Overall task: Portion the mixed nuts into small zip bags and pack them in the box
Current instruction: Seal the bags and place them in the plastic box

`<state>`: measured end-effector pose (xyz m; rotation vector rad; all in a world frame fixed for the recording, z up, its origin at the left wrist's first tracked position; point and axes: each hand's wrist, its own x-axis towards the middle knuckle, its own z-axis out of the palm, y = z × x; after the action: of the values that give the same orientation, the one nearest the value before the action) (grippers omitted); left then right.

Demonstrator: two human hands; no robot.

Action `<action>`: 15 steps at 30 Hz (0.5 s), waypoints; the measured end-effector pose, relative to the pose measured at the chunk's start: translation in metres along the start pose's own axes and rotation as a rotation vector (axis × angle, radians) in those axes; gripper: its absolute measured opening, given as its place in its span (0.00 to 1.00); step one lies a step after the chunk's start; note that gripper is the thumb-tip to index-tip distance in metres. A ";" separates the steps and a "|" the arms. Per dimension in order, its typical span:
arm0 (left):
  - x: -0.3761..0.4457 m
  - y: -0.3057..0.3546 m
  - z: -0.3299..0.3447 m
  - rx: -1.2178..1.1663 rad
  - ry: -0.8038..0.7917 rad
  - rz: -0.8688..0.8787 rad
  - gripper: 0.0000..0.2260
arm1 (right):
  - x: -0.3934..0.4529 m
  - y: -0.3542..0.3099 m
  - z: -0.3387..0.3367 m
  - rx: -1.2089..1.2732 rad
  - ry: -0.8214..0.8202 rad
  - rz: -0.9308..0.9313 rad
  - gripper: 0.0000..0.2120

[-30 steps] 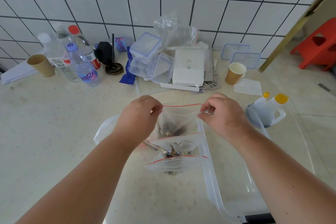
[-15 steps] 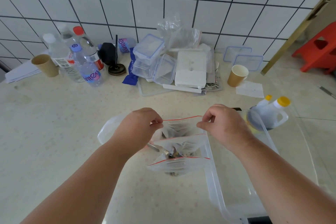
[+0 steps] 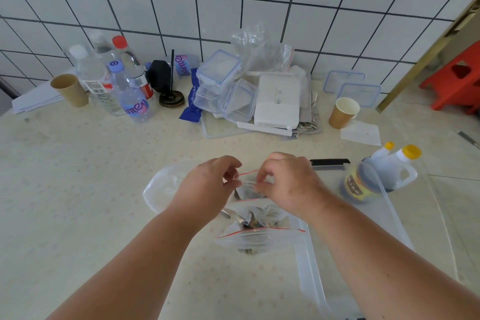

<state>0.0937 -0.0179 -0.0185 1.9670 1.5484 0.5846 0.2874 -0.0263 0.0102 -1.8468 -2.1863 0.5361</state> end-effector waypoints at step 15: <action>0.007 0.012 0.002 0.021 -0.013 -0.051 0.08 | -0.002 -0.006 0.000 0.096 0.058 -0.034 0.12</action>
<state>0.1055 -0.0135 -0.0125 1.9374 1.5979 0.5359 0.2828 -0.0291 0.0130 -1.7514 -2.1124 0.5637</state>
